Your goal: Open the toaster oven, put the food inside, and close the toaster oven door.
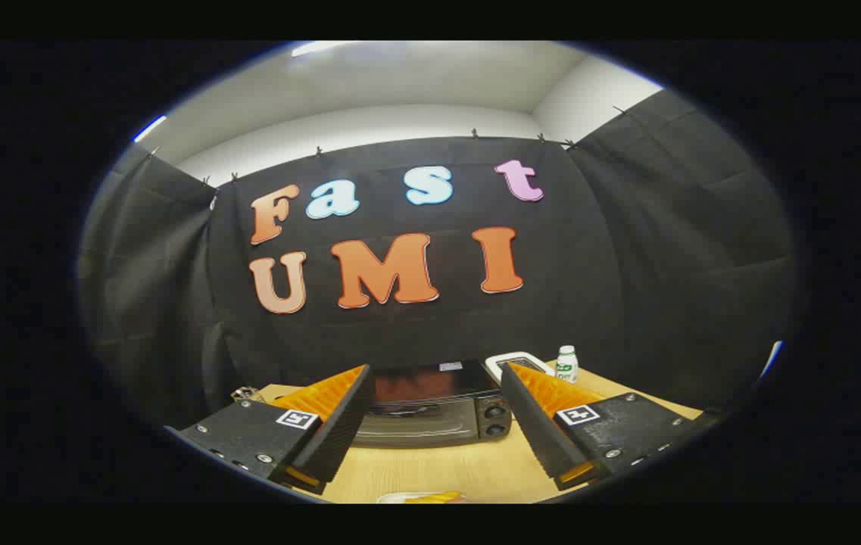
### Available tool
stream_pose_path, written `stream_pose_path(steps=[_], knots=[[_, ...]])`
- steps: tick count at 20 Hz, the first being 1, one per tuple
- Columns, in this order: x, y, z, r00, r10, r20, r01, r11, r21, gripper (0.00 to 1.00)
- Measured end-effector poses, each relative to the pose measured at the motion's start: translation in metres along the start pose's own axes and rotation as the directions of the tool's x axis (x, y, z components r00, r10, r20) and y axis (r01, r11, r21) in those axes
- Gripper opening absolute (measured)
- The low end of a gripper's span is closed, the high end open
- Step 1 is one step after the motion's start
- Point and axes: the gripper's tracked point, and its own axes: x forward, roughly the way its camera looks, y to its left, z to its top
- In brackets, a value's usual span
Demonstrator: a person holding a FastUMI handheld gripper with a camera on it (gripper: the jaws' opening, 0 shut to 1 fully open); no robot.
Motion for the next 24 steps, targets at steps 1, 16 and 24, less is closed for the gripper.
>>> stream_pose_path(steps=[1,16,24], knots=[[0.005,0.000,-0.004,1.000,0.001,-0.011,-0.001,1.000,0.003,0.99],[0.024,0.005,-0.035,0.999,0.040,0.013,-0.039,0.999,-0.015,0.98],[0.060,0.012,-0.050,0.998,0.042,-0.036,-0.042,0.999,-0.017,0.99]])
